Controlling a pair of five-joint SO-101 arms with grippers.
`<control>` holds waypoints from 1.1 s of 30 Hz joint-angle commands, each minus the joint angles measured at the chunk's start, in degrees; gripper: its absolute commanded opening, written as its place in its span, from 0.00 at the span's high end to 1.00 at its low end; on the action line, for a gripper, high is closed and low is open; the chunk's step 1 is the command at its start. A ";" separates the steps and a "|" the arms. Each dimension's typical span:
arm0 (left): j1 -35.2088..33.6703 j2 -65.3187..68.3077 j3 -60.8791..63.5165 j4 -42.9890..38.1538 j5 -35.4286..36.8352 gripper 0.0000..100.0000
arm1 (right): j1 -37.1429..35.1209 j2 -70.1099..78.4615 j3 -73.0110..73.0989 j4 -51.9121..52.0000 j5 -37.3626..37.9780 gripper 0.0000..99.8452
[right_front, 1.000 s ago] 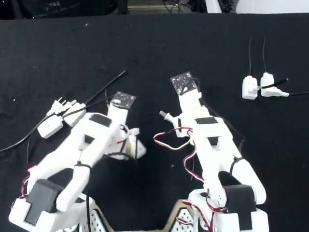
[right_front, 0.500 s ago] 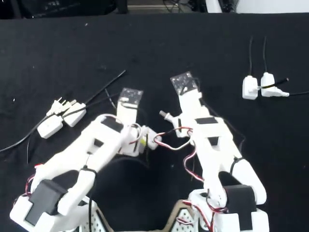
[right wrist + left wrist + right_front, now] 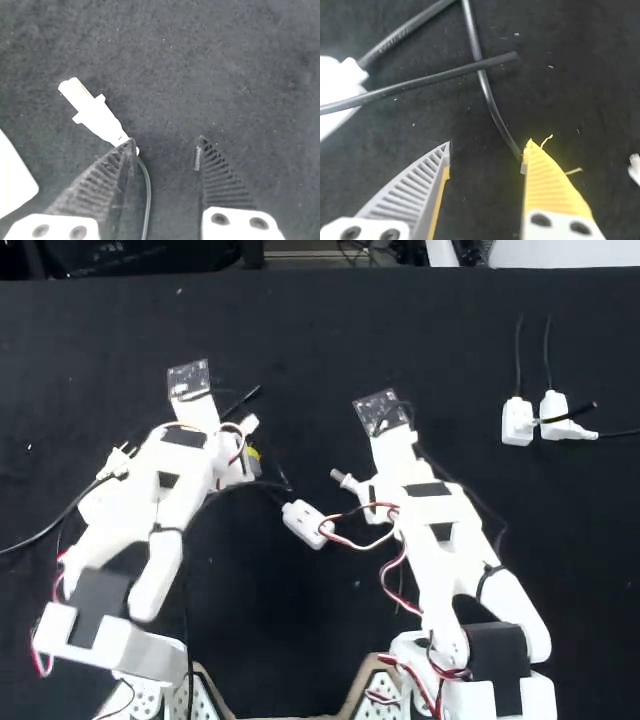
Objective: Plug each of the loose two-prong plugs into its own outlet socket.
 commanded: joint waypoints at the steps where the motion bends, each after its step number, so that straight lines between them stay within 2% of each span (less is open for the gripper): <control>1: -1.19 3.78 -4.70 -3.87 5.89 0.76 | 1.05 -2.86 -1.45 -1.49 -0.44 0.82; 7: -4.62 7.12 -4.09 -4.92 12.57 0.77 | 1.05 -2.86 -1.45 -1.49 -0.44 0.82; 13: -14.29 7.91 -2.59 4.31 13.10 0.77 | 1.05 -2.86 -1.54 -1.41 -0.44 0.82; 17: -18.33 7.82 -4.00 12.40 6.95 0.77 | 1.05 -2.86 -1.63 -1.41 -0.44 0.82; 21: -20.88 7.82 -4.79 18.37 -2.55 0.77 | 1.05 -2.86 -1.63 -1.41 -0.44 0.82; 28: -21.32 7.82 -4.97 19.96 -13.98 0.77 | 0.97 -2.86 -1.54 -1.41 -0.44 0.82; 33: -21.05 7.82 -5.49 23.03 -17.58 0.77 | 0.88 -2.86 -1.45 -1.49 -0.44 0.82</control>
